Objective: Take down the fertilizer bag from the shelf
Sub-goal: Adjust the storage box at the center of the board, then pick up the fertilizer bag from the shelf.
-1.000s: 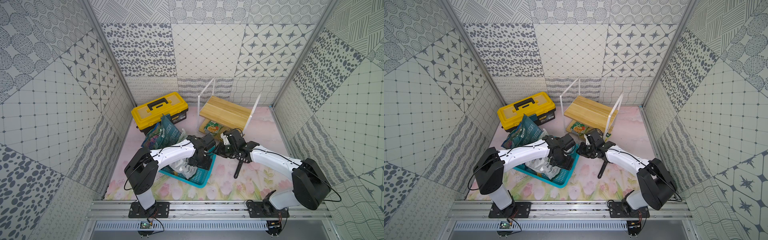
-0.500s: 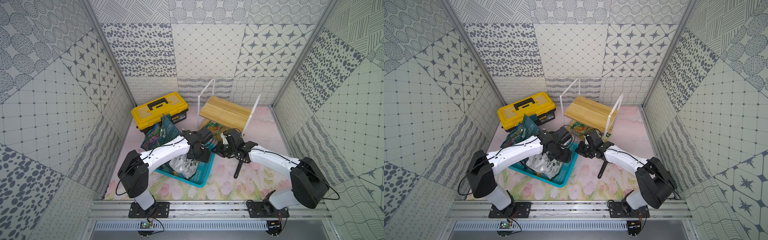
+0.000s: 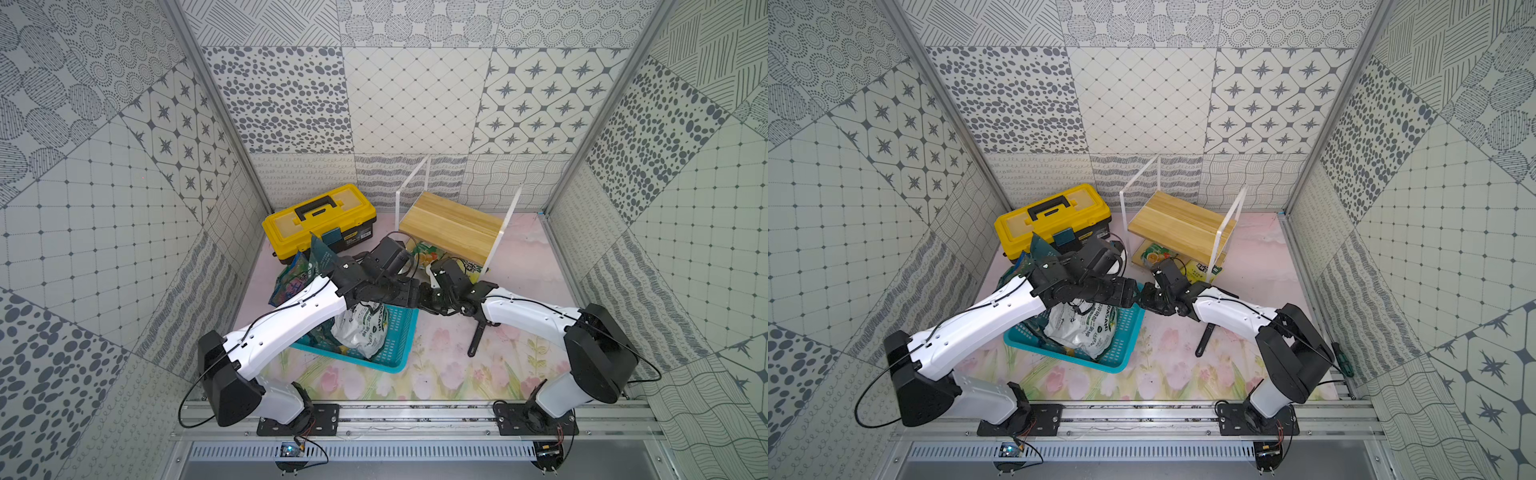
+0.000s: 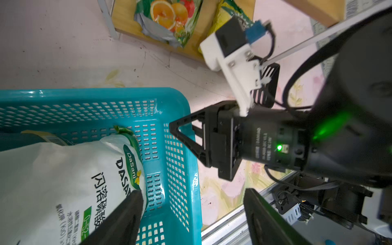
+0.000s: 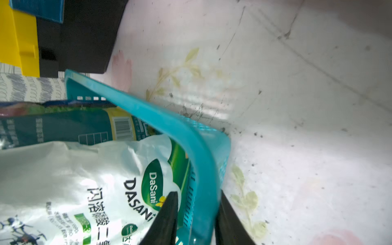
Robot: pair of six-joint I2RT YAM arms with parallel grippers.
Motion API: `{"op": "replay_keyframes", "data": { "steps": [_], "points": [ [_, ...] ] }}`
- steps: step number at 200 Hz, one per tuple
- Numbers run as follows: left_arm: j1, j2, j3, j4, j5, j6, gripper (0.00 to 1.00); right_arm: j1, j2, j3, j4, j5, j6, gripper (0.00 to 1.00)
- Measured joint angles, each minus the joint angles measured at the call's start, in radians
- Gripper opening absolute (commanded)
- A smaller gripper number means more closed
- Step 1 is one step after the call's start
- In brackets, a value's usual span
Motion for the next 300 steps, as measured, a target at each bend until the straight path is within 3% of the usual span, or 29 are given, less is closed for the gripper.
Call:
{"op": "replay_keyframes", "data": {
  "steps": [44, 103, 205, 300],
  "points": [
    [0.0, -0.099, -0.05, 0.086, -0.026, -0.002, 0.84, -0.006, -0.074, 0.046, -0.112, 0.113, -0.117, 0.57],
    [0.0, -0.22, -0.194, 0.245, -0.041, -0.002, 0.85, -0.031, -0.068, 0.047, -0.108, 0.334, -0.088, 0.58],
    [0.0, -0.324, -0.329, 0.375, -0.053, 0.025, 0.88, -0.027, 0.157, -0.093, 0.415, 0.558, 0.171, 0.51],
    [0.0, -0.384, -0.412, 0.405, -0.059, 0.052, 0.9, 0.008, 0.301, -0.136, 0.798, 0.767, 0.234, 0.51]
  ]
}}
